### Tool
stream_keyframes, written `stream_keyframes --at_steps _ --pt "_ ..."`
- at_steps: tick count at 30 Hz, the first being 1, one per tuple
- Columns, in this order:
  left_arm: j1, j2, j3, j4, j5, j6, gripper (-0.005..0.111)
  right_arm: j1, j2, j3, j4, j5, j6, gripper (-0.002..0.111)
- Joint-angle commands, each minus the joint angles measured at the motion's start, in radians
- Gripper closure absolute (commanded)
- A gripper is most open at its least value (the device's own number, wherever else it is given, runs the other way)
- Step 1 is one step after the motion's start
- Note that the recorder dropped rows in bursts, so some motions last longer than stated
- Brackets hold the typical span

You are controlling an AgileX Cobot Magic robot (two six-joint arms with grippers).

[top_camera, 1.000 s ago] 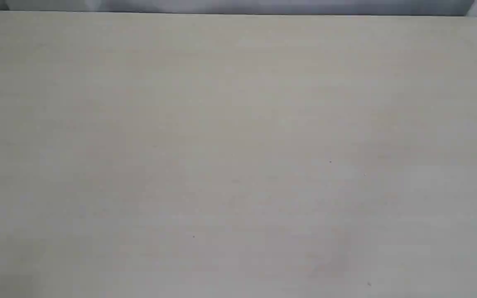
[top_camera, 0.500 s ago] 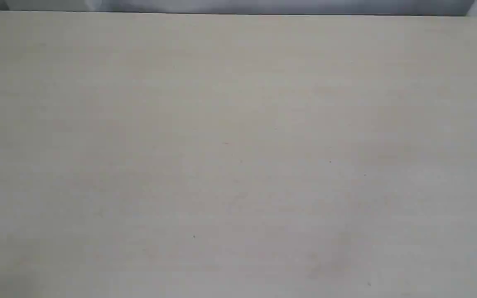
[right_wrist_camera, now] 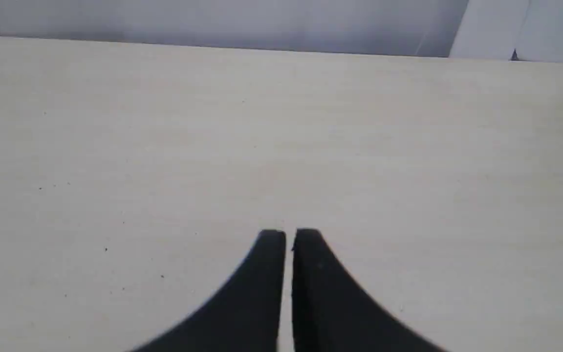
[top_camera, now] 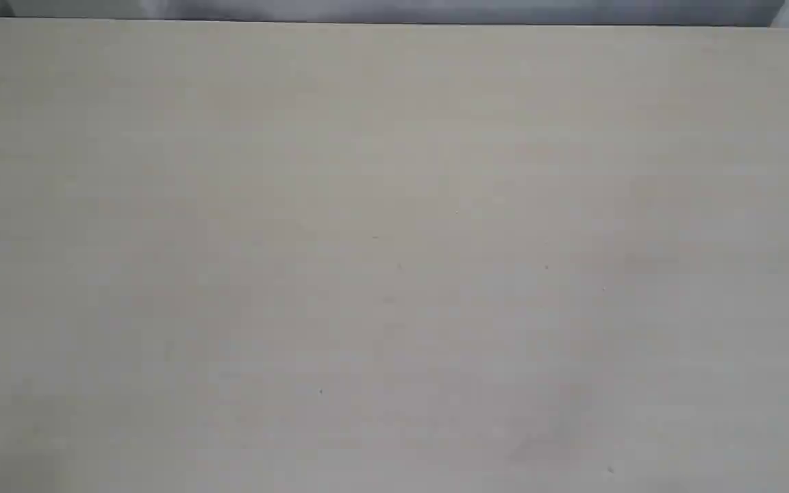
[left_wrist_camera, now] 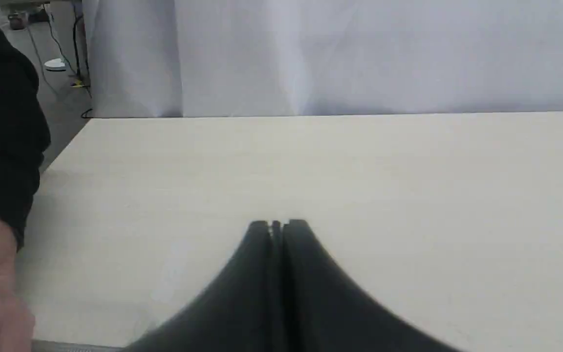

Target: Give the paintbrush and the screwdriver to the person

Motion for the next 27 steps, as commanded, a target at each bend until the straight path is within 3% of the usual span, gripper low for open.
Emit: stream_keyframes --at_steps 1,27 --pt "-0.008 -0.002 0.002 -0.006 -0.005 -0.002 0.107 0.0 -0.006 0.004 -0.017 -0.022 0.008 0.104" --pt "-0.008 -0.002 0.002 -0.004 -0.007 -0.002 0.107 0.0 -0.006 0.004 -0.05 -0.022 0.053 0.104"
